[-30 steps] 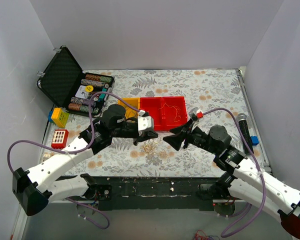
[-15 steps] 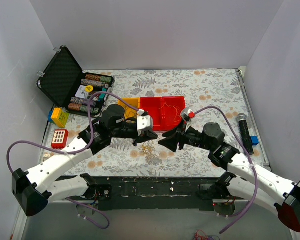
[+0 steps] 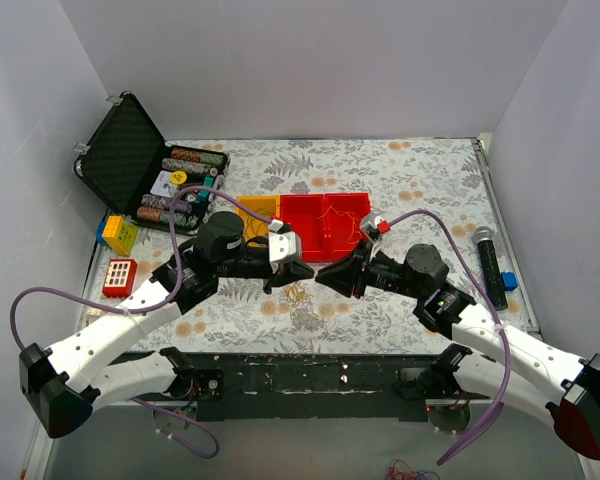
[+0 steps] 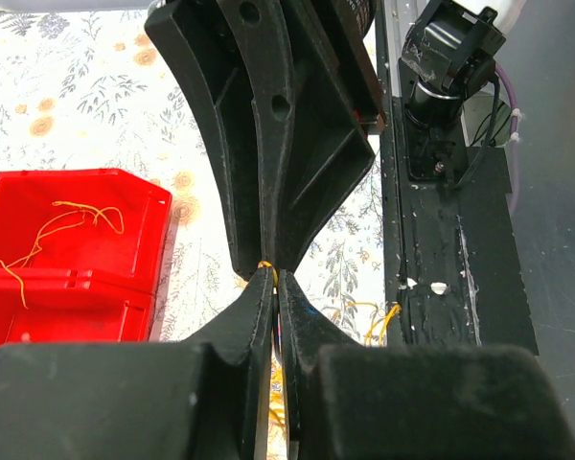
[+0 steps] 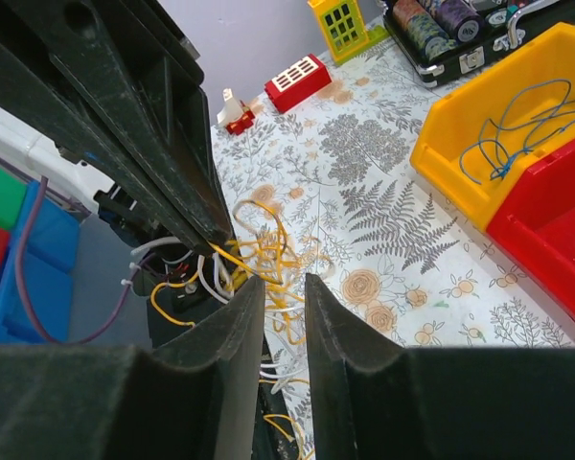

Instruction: Untangle the cables

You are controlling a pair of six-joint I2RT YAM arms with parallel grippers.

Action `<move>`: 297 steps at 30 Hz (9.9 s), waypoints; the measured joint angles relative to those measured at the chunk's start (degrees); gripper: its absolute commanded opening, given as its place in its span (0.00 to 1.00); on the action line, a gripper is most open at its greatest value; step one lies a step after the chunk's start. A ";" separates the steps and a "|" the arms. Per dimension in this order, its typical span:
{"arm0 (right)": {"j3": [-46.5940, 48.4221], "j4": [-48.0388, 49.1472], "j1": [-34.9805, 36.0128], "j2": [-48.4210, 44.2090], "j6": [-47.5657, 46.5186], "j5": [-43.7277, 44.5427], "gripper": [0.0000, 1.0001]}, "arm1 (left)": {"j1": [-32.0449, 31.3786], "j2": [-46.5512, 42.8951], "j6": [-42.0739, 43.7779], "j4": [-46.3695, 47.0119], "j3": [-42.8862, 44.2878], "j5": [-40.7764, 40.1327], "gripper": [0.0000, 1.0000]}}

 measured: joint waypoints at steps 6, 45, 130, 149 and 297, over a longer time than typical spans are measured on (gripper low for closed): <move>0.00 0.55 0.00 -0.63 0.90 -0.20 0.49 | 0.00 -0.61 -0.48 0.66 -1.11 -0.02 0.00; 8.33 -19.61 2.34 -9.07 -9.16 11.37 0.01 | 0.00 -2.86 -4.11 4.79 -7.87 -1.07 0.77; 77.81 -40.19 2.73 10.71 -35.78 33.48 0.01 | -10.88 1.77 11.34 34.84 -36.70 -8.79 0.15; 53.64 -35.85 0.50 14.21 -40.46 44.39 0.01 | -10.88 -0.09 7.72 30.60 -29.92 -10.71 0.17; 13.44 -16.02 6.32 31.23 -14.01 31.39 0.01 | 6.03 -12.57 11.19 5.07 -33.05 -16.15 0.49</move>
